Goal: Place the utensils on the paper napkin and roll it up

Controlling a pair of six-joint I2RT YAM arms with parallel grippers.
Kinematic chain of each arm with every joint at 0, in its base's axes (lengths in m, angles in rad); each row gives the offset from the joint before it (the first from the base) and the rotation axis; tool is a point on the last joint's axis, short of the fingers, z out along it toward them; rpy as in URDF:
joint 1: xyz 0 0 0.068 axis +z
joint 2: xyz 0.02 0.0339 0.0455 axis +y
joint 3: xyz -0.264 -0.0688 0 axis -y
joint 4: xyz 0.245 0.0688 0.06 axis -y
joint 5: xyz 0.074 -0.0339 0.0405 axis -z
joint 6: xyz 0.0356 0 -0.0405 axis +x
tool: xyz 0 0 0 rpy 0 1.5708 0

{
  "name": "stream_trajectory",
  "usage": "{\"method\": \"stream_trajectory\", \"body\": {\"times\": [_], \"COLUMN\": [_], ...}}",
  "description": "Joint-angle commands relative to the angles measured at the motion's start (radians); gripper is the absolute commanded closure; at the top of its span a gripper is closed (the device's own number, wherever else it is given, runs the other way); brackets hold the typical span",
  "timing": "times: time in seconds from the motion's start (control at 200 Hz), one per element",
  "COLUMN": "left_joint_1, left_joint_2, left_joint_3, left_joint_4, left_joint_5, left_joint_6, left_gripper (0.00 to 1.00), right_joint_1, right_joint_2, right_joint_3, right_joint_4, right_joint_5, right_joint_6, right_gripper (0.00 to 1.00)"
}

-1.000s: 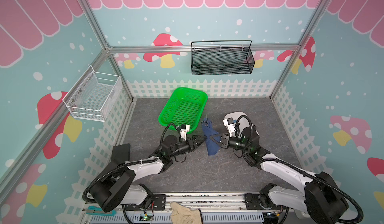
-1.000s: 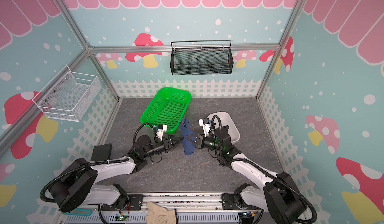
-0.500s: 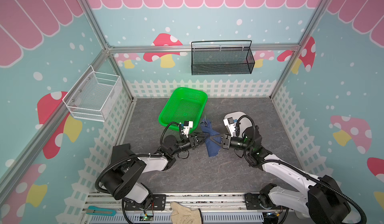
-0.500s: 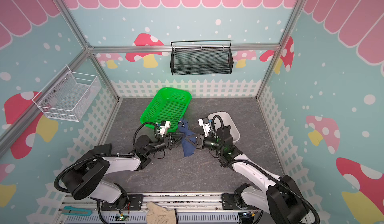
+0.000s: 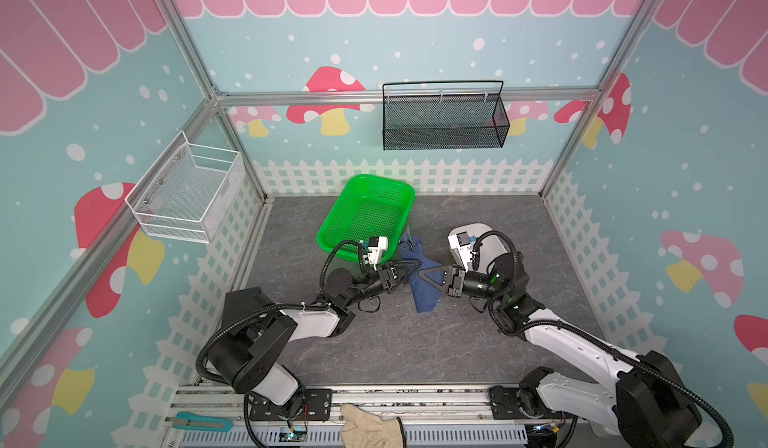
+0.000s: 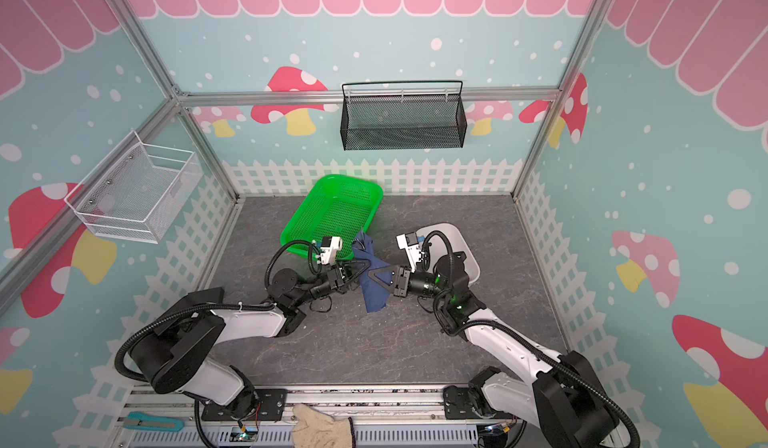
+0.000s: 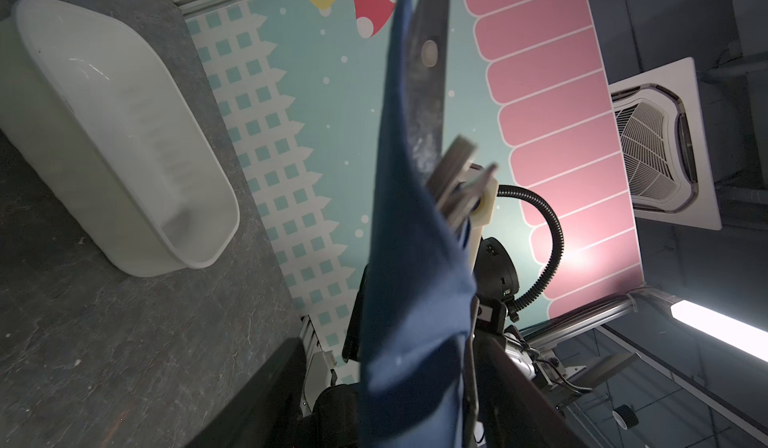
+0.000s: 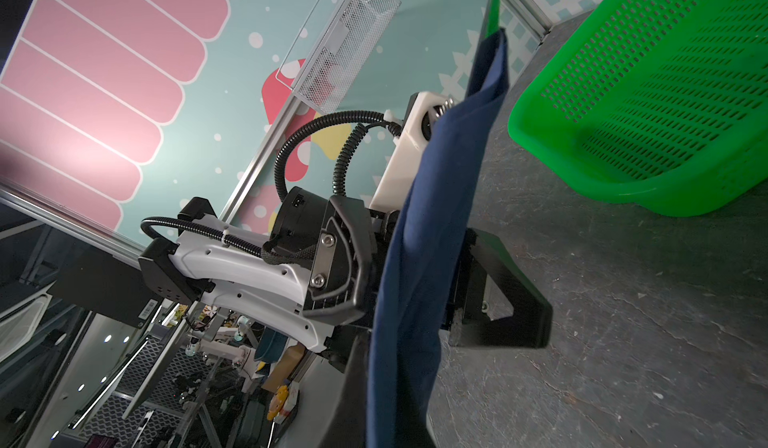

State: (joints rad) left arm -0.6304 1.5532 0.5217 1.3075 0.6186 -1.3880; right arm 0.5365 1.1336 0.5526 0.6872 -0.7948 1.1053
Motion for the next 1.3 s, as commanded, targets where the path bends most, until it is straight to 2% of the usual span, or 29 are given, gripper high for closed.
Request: {"method": "stream_trajectory", "body": {"times": [0.0, 0.22, 0.45, 0.66, 0.956, 1.296], "left_joint_1": [-0.003, -0.013, -0.014, -0.019, -0.018, -0.018], "left_joint_2": [0.002, 0.013, 0.025, 0.027, 0.013, -0.007], "left_joint_3": [0.033, 0.053, 0.061, 0.061, 0.049, 0.035], "left_joint_4": [0.044, 0.050, 0.084, 0.093, 0.102, 0.102], "left_joint_5": [0.016, 0.020, 0.018, 0.010, -0.010, -0.035], "left_joint_6": [-0.019, -0.023, -0.041, -0.048, -0.046, -0.039], "left_gripper": [0.34, 0.38, 0.52, 0.57, 0.73, 0.85], "right_joint_1": [-0.004, -0.004, -0.004, -0.004, -0.004, -0.004], "right_joint_2": [0.014, 0.037, 0.047, 0.056, 0.051, 0.043], "right_joint_3": [-0.004, -0.013, -0.019, -0.020, -0.037, -0.036], "right_joint_4": [0.120, 0.190, 0.195, 0.207, 0.204, 0.174], "right_joint_5": [-0.044, -0.066, -0.071, -0.077, -0.062, -0.040], "right_joint_6": [0.040, 0.085, 0.087, 0.091, 0.091, 0.084], "right_gripper": [0.96, 0.96, 0.96, 0.96, 0.95, 0.93]}}
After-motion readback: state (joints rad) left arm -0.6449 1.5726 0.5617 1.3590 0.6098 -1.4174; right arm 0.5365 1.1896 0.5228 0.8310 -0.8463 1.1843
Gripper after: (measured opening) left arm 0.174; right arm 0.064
